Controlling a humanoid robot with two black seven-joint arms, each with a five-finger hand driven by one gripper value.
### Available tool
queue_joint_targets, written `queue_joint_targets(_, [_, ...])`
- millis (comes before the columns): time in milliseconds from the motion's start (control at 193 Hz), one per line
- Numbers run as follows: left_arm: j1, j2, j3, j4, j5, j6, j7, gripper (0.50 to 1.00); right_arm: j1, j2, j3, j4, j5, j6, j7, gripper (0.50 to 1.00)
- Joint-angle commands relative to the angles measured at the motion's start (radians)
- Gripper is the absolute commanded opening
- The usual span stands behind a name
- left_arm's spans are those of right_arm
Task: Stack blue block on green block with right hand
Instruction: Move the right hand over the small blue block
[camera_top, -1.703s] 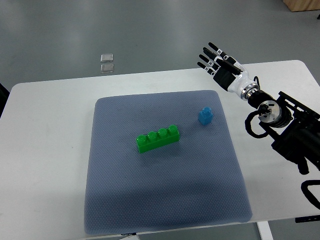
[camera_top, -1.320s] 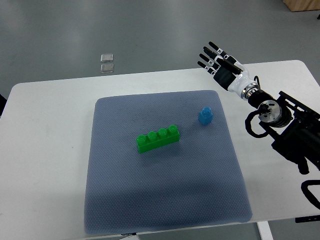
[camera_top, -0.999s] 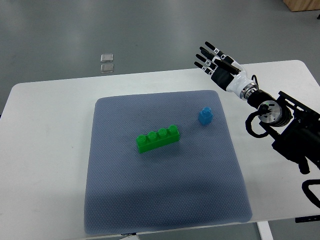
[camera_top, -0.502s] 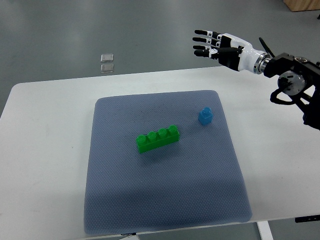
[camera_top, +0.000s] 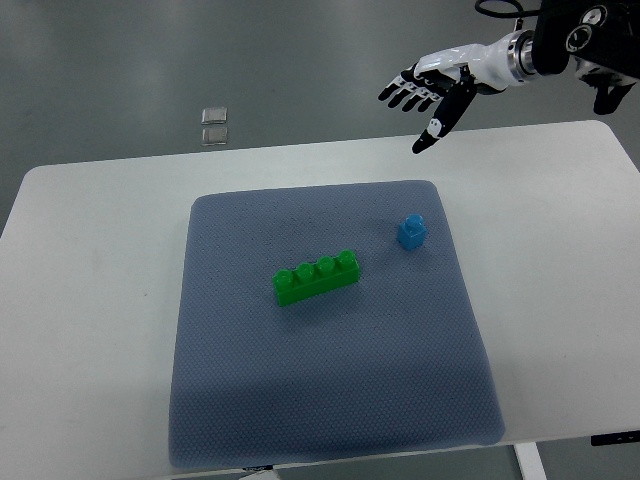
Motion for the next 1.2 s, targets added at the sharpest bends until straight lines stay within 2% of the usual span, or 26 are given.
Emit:
queue_joint_targets(0, [0.0,0.0,0.0,0.0,0.0,0.0,0.0,1.0,0.112,-0.004,-0.154,0.094,-0.08,0.035,0.002,0.913])
queue_joint_targets(160, [0.0,0.0,0.0,0.0,0.0,0.0,0.0,1.0,0.24,-0.01,-0.312,0.222,-0.215,0.041,0.014,0.913])
queue_joint_targets(290, [0.001,0.0,0.0,0.0,0.0,0.0,0.0,1.0,0.258,-0.03,-0.323,0.286,-0.217,0.021,0.015,0.913])
queue_joint_targets(466, [0.0,0.0,0.0,0.0,0.0,0.0,0.0,1.0,0.198,-0.021,-0.316,0.28,-0.221,-0.109,0.006,0.913])
queue_joint_targets(611, [0.0,0.0,0.0,0.0,0.0,0.0,0.0,1.0,0.154,-0.004,-0.29,0.271,-0.213,-0.135,0.005,0.913])
queue_joint_targets(714, [0.0,0.0,0.0,0.0,0.0,0.0,0.0,1.0,0.114,0.02,-0.261,0.262,-0.212,-0.184,0.005,0.913])
queue_joint_targets(1087, [0.0,0.0,0.0,0.0,0.0,0.0,0.0,1.0,-0.029,0.106,-0.221,0.191,-0.236,-0.215,0.002,0.913])
queue_joint_targets(1196, [0.0,0.0,0.0,0.0,0.0,0.0,0.0,1.0,-0.059,0.134,-0.215,0.171,-0.263,-0.218,-0.018,0.913])
